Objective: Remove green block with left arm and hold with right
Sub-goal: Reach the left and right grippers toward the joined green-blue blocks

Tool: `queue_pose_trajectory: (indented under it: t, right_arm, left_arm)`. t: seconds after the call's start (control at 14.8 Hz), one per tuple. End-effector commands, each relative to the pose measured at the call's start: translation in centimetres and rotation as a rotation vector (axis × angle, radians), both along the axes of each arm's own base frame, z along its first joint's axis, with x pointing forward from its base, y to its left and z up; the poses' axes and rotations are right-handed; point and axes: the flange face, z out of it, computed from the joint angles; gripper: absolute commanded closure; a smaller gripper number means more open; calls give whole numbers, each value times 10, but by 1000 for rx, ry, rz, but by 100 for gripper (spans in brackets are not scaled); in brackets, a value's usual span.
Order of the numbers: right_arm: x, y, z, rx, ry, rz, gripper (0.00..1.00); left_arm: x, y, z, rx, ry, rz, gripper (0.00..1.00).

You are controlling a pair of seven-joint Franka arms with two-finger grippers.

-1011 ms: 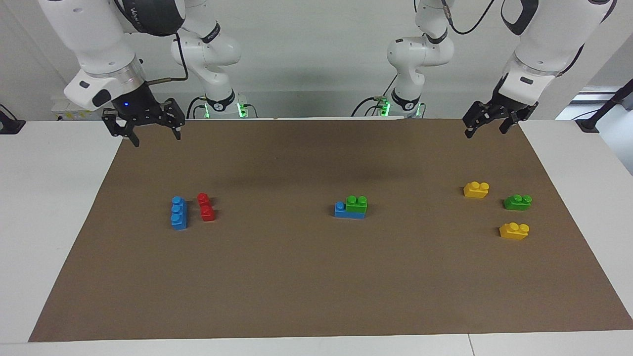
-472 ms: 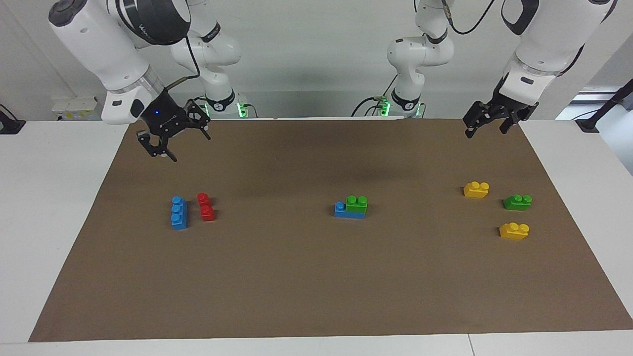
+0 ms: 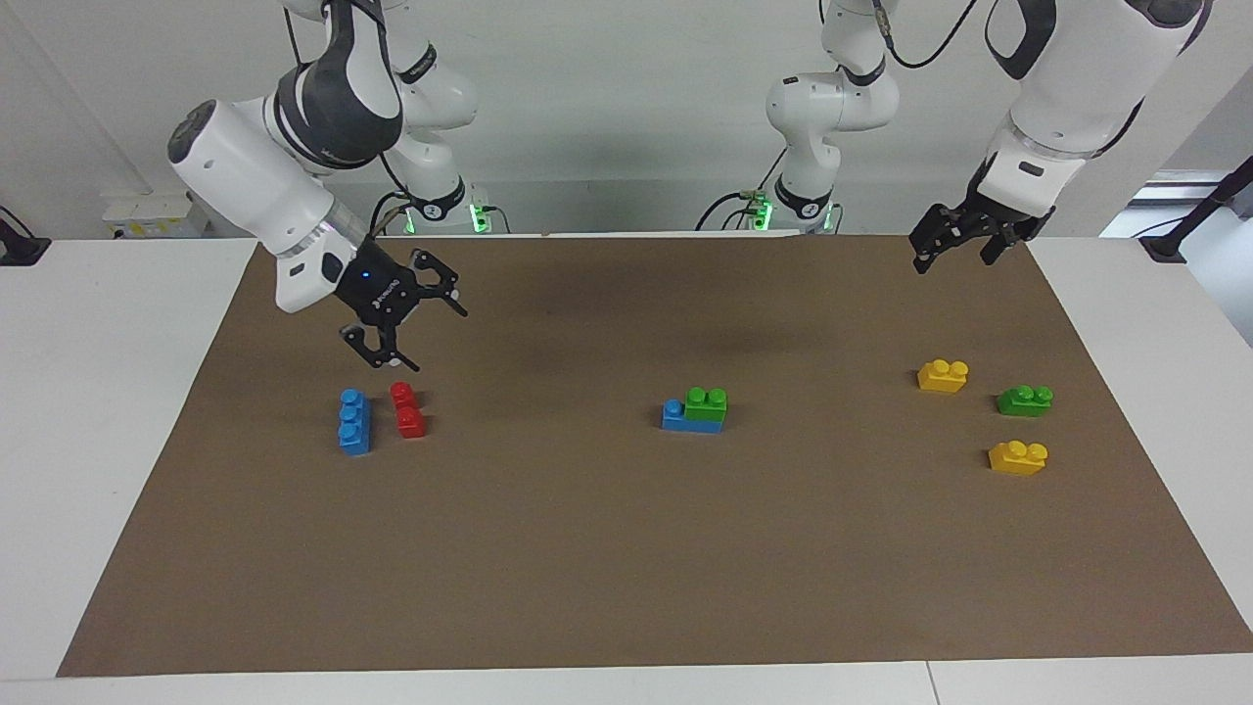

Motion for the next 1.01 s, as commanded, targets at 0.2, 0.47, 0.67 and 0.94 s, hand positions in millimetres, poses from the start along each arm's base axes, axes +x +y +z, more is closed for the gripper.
queue_pose_trajectory:
  t: [0.2, 0.47, 0.67, 0.94]
  right_arm:
    - [-40, 61, -72, 176, -162, 48, 0]
    - [-36, 55, -115, 165, -356, 178, 0]
    - [-36, 58, -138, 116, -405, 268, 0]
    - [-49, 112, -191, 198, -390, 173, 0]
  left_arm:
    - [-19, -13, -4, 12, 5, 190, 0]
    - [-33, -64, -18, 16, -28, 325, 0]
    - [-47, -92, -30, 19, -49, 480, 0]
    - [-54, -123, -35, -47, -74, 762, 0]
